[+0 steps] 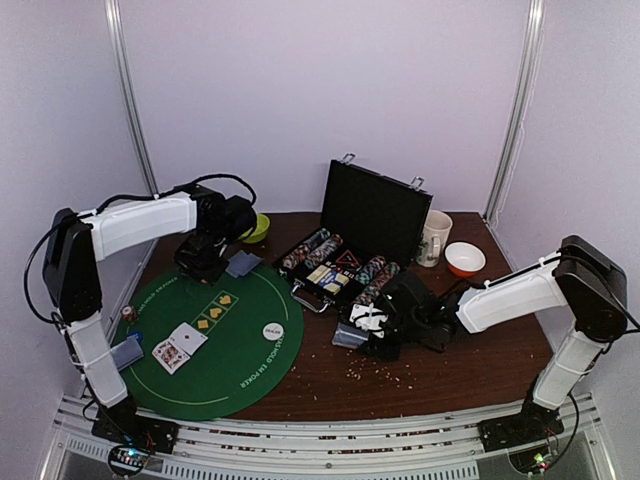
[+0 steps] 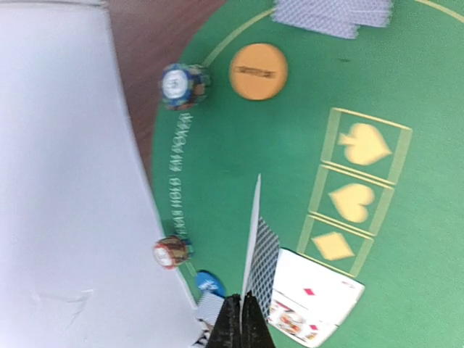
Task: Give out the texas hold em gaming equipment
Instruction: Flop the poker card into the community card area.
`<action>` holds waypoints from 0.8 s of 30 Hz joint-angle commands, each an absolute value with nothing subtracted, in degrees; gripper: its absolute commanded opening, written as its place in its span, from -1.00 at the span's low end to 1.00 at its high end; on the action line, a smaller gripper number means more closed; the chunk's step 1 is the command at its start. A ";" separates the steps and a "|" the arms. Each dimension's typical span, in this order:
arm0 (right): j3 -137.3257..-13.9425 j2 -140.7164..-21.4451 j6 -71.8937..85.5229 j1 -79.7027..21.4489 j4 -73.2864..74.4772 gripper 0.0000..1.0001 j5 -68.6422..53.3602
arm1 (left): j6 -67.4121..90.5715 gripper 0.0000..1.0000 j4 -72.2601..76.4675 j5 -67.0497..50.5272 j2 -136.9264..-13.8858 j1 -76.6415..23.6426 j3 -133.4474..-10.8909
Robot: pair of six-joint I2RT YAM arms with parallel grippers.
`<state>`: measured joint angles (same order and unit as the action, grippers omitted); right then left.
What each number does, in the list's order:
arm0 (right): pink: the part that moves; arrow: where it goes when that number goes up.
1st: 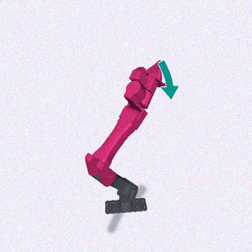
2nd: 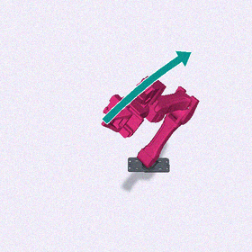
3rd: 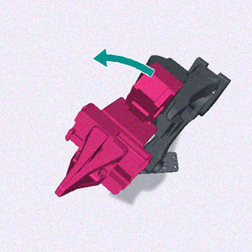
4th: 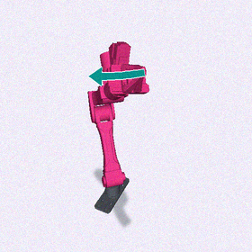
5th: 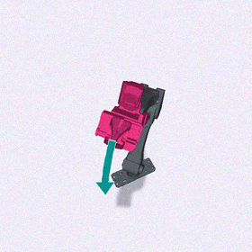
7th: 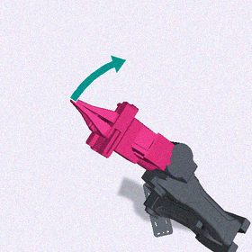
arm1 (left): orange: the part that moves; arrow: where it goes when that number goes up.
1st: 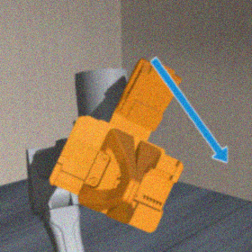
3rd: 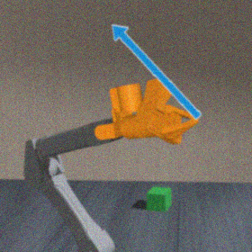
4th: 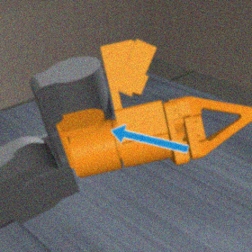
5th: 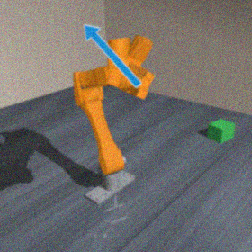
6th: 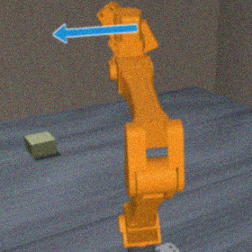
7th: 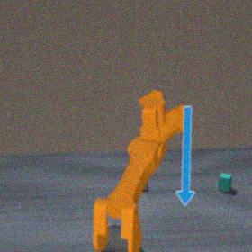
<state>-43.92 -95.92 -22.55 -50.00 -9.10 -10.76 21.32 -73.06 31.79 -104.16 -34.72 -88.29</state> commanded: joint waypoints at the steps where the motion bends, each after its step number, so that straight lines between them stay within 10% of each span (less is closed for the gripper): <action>1: -45.04 -95.27 -22.15 -49.71 -9.06 0.06 -10.72 | 26.28 -1.00 -77.17 49.56 -107.38 -34.63 -88.60; 10: -45.19 -95.98 -22.06 -49.74 -9.23 0.06 -11.15 | 28.26 -1.00 -75.07 55.83 -119.53 -36.53 -83.47; 24: -45.10 -95.79 -21.99 -49.69 -9.31 0.06 -10.99 | 21.29 -1.00 -62.93 35.22 -121.87 -40.39 -79.96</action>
